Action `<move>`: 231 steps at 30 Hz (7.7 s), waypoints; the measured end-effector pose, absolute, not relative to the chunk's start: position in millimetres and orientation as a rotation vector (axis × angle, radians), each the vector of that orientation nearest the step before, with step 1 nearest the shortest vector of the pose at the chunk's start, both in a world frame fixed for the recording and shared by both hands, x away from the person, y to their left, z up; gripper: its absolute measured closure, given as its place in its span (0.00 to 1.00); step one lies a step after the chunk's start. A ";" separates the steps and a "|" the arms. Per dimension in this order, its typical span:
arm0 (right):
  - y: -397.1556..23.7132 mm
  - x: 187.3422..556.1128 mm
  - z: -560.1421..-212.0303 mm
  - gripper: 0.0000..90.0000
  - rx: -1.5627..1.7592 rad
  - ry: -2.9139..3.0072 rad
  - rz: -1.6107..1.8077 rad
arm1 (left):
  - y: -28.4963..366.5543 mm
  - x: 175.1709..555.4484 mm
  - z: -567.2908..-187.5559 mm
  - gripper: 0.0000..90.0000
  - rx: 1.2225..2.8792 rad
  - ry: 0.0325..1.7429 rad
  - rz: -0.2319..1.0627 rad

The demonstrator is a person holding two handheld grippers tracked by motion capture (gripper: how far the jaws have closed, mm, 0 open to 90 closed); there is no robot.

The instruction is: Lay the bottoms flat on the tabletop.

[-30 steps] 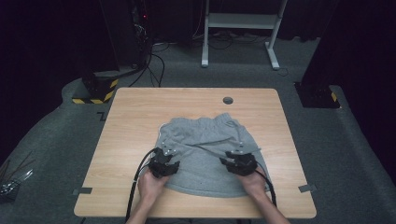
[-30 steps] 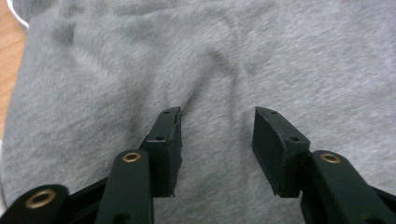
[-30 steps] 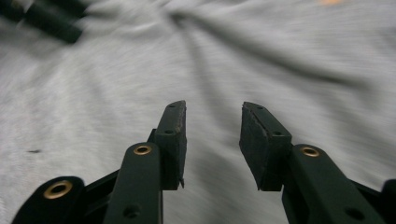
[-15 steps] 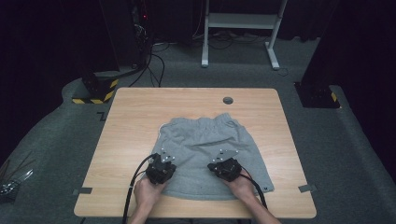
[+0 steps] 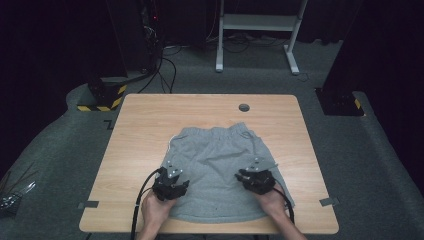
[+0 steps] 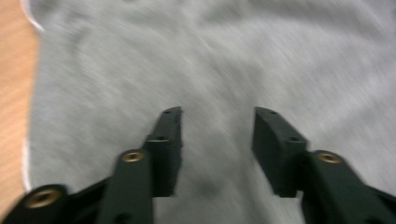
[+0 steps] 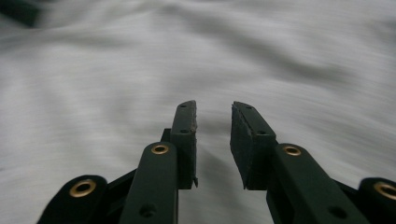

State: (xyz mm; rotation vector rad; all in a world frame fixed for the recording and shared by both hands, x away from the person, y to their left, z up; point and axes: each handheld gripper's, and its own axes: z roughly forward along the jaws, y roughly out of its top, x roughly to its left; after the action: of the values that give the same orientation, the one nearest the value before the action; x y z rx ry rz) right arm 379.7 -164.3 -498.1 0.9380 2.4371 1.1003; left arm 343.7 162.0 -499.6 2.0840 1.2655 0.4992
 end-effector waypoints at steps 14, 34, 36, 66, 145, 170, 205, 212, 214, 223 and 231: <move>-239.3 420.8 -509.7 0.84 1.366 2.252 0.844 | 171.9 358.5 -519.9 0.51 2.026 1.300 0.541; -237.5 381.6 -497.6 0.68 1.192 2.226 0.926 | 183.2 368.0 -506.1 0.52 2.005 1.378 0.554; -226.4 381.7 -501.9 0.66 1.153 2.282 0.933 | 189.1 371.8 -505.6 0.52 2.015 1.419 0.558; -163.1 377.9 -509.1 0.64 0.970 2.454 1.080 | 186.9 348.8 -505.5 0.94 2.178 1.331 0.490; -185.1 341.8 -502.0 0.68 0.893 2.462 1.100 | 146.1 312.0 -510.5 0.80 2.189 1.155 0.449; -120.1 326.3 -511.9 0.86 0.431 2.757 1.088 | 183.7 355.3 -499.6 0.53 2.047 1.348 0.537; -220.0 399.7 -521.6 0.55 1.117 2.326 0.996 | 233.5 375.5 -513.2 0.64 1.966 1.497 0.514; -219.9 399.4 -521.8 0.55 1.114 2.323 0.995 | 216.3 374.5 -503.6 0.94 2.074 1.391 0.512; -219.6 399.1 -521.9 0.55 1.111 2.322 0.992 | 224.2 372.5 -503.3 0.95 2.099 1.433 0.547; -217.4 399.0 -521.3 0.55 1.107 2.319 0.980 | 200.2 371.8 -494.0 0.52 2.016 1.300 0.628; -217.6 397.2 -521.3 0.53 1.100 2.348 0.996 | 158.0 388.7 -521.4 0.45 2.081 1.199 0.625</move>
State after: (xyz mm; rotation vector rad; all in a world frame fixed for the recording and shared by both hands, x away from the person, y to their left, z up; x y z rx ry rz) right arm 397.2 -217.6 -521.3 1.1004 2.3482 0.9957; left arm 388.7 158.0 -521.4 2.0806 1.1991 0.6247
